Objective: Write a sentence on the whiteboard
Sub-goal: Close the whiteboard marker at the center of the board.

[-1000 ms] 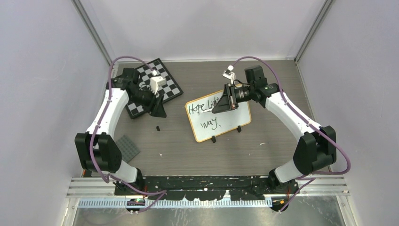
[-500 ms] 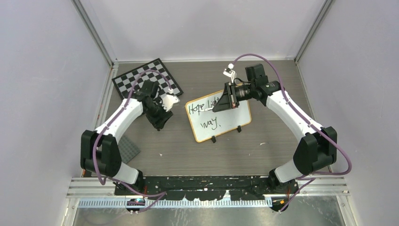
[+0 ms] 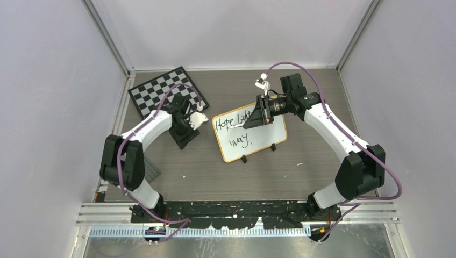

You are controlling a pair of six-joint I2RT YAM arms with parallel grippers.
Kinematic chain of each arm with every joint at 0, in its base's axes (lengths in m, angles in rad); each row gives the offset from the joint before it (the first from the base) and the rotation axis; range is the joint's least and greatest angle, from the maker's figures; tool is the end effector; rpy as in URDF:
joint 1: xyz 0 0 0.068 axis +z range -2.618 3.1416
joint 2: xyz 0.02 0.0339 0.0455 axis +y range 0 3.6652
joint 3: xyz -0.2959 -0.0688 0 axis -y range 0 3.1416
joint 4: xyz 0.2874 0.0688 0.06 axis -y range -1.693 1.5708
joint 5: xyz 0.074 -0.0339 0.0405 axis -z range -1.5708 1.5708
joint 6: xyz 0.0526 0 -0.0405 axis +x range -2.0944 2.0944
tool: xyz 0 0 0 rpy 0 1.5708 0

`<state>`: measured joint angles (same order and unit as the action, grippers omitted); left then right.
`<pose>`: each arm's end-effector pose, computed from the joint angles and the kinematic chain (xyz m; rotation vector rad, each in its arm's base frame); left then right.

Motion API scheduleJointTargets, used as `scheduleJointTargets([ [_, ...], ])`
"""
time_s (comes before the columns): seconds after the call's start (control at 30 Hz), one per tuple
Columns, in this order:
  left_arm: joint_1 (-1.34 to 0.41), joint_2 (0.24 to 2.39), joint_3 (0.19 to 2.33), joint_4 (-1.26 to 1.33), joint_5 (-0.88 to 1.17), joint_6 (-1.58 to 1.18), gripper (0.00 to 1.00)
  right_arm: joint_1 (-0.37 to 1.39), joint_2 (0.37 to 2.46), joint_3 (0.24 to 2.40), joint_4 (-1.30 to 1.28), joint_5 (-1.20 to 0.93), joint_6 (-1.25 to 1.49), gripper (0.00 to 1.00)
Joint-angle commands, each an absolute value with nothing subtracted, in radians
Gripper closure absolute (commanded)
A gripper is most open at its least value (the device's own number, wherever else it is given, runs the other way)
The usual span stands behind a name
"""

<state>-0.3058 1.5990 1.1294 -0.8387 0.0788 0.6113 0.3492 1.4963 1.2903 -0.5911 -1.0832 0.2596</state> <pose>0.3274 -0.1077 0.2106 1.2837 2.5668 -0.0542 0.3228 0.1670 0.3380 -0.6547 2.2335 1.5735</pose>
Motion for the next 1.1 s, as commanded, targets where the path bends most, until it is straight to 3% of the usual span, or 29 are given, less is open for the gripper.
scheduleJointTargets([
  [0.0, -0.309, 1.629, 1.113, -0.804, 0.071, 0.611, 0.48, 0.344, 1.464, 1.327, -0.59, -1.091, 0.24, 1.0],
  [0.27, -0.308, 1.673, 1.078, -0.769, 0.05, 0.617, 0.6, 0.344, 1.475, 1.338, -0.608, -1.088, 0.232, 1.0],
  [0.5, -0.308, 1.659, 1.121, -0.802, 0.084, 0.604, 0.99, 0.342, 1.491, 1.366, -0.608, -1.058, 0.241, 1.0],
  [0.63, -0.287, 1.595, 1.222, -0.883, 0.213, 0.557, 1.0, 0.34, 1.511, 1.415, -0.607, -1.039, 0.259, 1.0],
  [0.83, -0.133, 1.503, 1.478, -0.966, 0.621, 0.381, 1.0, 0.34, 1.512, 1.468, -0.49, -1.007, 0.39, 1.0],
  [1.07, -0.008, 1.433, 1.534, -0.709, 1.185, -0.06, 1.0, 0.339, 1.509, 1.46, -0.239, -1.042, 0.624, 1.0],
])
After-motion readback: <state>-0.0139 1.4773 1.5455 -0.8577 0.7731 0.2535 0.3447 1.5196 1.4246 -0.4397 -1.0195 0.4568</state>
